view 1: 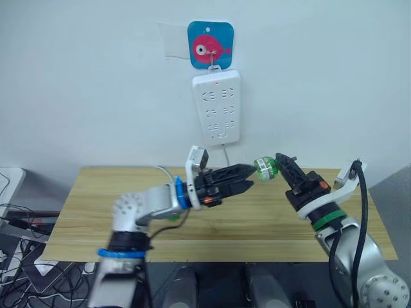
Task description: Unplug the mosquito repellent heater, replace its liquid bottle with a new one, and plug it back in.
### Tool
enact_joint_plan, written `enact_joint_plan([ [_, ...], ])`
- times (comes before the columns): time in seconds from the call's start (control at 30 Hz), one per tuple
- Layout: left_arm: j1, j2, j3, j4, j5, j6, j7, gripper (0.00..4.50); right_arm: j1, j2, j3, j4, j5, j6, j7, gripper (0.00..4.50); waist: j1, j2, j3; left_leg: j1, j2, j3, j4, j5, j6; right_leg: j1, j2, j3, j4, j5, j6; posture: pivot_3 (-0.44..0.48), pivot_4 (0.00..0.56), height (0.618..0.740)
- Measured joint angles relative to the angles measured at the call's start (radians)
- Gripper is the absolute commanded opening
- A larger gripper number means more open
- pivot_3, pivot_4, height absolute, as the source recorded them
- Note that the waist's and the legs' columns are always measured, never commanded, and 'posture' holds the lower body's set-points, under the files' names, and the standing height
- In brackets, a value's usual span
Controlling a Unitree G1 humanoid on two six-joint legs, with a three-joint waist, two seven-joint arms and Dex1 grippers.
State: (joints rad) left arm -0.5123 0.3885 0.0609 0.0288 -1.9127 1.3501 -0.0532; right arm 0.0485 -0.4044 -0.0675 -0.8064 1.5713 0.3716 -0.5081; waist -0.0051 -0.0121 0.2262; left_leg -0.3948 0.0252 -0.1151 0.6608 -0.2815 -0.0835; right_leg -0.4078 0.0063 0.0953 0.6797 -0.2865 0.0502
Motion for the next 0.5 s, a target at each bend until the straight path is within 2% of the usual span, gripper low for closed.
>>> enact_joint_plan([
  [0.07, -0.035, 0.113, -0.013, -0.097, 0.159, 0.005, -0.15, 4.5, -0.035, -0.079, -0.057, 0.071, -0.035, 0.023, 0.038, 0.88, 0.002, 0.001, 0.001, 0.0, 0.0, 0.001, -0.001, 0.0, 0.0, 0.0, 0.0, 0.001, -0.001, 0.0, 0.0, 0.153, 0.231, 0.74],
  [0.1, -0.036, 0.151, -0.042, -0.17, 0.282, -0.048, -0.252, 4.5, -0.049, -0.106, -0.065, 0.098, -0.072, 0.035, 0.062, 0.88, 0.004, 0.001, 0.002, 0.0, 0.0, 0.002, -0.002, 0.0, 0.0, 0.0, 0.0, 0.001, -0.002, 0.0, -0.001, 0.158, 0.233, 0.74],
  [0.17, -0.013, 0.208, -0.165, -0.305, 0.599, -0.265, -0.468, 4.5, -0.074, -0.144, -0.055, 0.151, -0.187, 0.056, 0.123, 0.88, 0.008, 0.002, 0.002, 0.001, 0.0, 0.003, -0.007, 0.002, -0.003, -0.001, 0.0, 0.002, -0.003, 0.0, -0.001, 0.161, 0.234, 0.74],
  [0.23, 0.024, 0.211, -0.254, -0.341, 0.873, -0.526, -0.621, 4.5, -0.077, -0.171, -0.014, 0.194, -0.346, 0.058, 0.188, 0.88, 0.019, 0.002, 0.003, 0.003, 0.001, 0.003, -0.015, 0.005, -0.008, -0.003, -0.001, 0.002, -0.006, -0.001, -0.002, 0.168, 0.236, 0.74],
  [0.33, 0.077, 0.18, -0.325, -0.332, 1.192, -0.911, -0.783, 4.5, -0.06, -0.171, 0.066, 0.28, -0.617, 0.033, 0.262, 0.88, 0.029, 0.002, 0.003, 0.0, 0.003, 0.004, -0.017, 0.005, -0.008, -0.007, 0.0, 0.001, -0.005, -0.002, -0.005, 0.177, 0.234, 0.74],
  [0.4, 0.107, 0.146, -0.341, -0.306, 1.337, -1.125, -0.846, 4.5, -0.058, -0.157, 0.122, 0.336, -0.794, -0.005, 0.293, 0.88, 0.031, 0.001, 0.003, -0.004, 0.003, 0.004, -0.017, 0.005, -0.008, -0.012, -0.001, 0.001, -0.004, -0.002, -0.005, 0.18, 0.235, 0.74],
  [0.5, 0.15, 0.107, -0.342, -0.264, 1.456, -1.318, -0.895, 4.5, -0.049, -0.106, 0.181, 0.419, -1.008, -0.087, 0.322, 0.88, 0.032, 0.0, 0.004, -0.006, 0.002, 0.005, -0.017, 0.005, -0.008, -0.013, -0.001, 0.002, -0.003, -0.002, -0.005, 0.185, 0.237, 0.74],
])
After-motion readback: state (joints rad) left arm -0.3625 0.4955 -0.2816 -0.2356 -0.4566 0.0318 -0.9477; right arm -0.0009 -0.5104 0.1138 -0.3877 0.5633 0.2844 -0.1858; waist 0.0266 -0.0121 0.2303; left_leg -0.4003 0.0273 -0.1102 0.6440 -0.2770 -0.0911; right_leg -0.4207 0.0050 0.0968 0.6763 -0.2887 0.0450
